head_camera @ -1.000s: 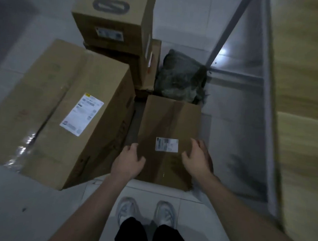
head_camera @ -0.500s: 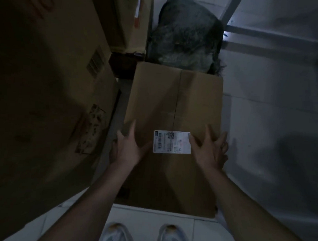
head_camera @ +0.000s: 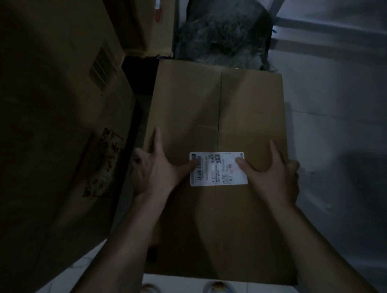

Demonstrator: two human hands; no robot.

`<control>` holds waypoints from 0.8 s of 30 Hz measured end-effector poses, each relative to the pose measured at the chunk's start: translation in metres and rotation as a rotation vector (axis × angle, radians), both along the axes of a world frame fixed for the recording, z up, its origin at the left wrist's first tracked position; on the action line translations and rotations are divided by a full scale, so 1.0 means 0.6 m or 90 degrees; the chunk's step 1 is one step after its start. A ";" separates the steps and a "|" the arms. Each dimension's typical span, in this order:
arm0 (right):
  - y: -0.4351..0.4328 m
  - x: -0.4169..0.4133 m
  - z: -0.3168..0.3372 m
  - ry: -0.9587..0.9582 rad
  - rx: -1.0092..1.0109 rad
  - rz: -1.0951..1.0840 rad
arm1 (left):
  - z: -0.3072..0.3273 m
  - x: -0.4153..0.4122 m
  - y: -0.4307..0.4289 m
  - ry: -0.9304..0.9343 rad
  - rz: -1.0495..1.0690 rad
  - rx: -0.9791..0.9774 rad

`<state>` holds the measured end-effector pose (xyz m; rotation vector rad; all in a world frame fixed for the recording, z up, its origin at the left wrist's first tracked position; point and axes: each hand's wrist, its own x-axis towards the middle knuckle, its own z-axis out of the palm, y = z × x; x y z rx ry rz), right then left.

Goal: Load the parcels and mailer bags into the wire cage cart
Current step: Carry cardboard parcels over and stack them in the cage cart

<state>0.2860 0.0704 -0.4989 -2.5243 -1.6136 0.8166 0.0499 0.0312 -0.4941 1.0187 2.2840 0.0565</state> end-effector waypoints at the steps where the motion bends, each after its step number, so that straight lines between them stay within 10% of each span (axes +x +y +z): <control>1: 0.002 0.001 0.026 0.003 0.001 -0.001 | 0.027 -0.002 0.000 0.009 -0.005 -0.003; 24: -0.006 -0.036 0.725 0.089 -0.035 0.052 | 0.760 -0.054 0.061 0.229 -0.136 0.062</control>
